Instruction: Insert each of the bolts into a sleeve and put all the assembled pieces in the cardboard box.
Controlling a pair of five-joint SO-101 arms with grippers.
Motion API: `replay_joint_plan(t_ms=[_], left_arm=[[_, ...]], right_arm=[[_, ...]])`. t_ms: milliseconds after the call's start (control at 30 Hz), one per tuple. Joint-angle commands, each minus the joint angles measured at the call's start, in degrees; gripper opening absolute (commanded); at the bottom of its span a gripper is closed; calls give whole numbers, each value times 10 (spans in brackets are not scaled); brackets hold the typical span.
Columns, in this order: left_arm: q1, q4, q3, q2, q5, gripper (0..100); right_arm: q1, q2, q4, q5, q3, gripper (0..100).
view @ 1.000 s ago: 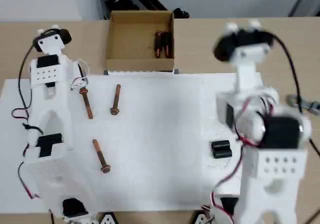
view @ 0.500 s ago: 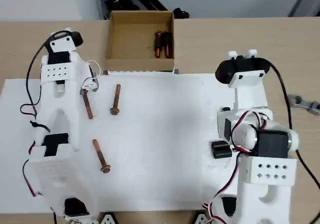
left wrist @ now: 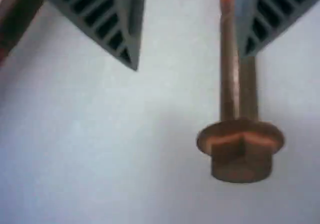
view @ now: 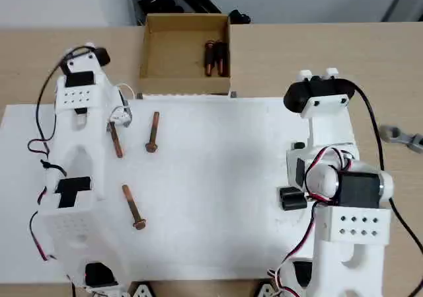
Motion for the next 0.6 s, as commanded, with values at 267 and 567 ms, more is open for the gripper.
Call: replay_joint_plan(t_ms=[267, 567], left_arm=[[-33, -66, 29, -31, 15, 126], [-28, -84, 30, -30, 4, 126]], right_arm=[[1, -9, -11, 1, -3, 4], [0, -9, -15, 1, -3, 4]])
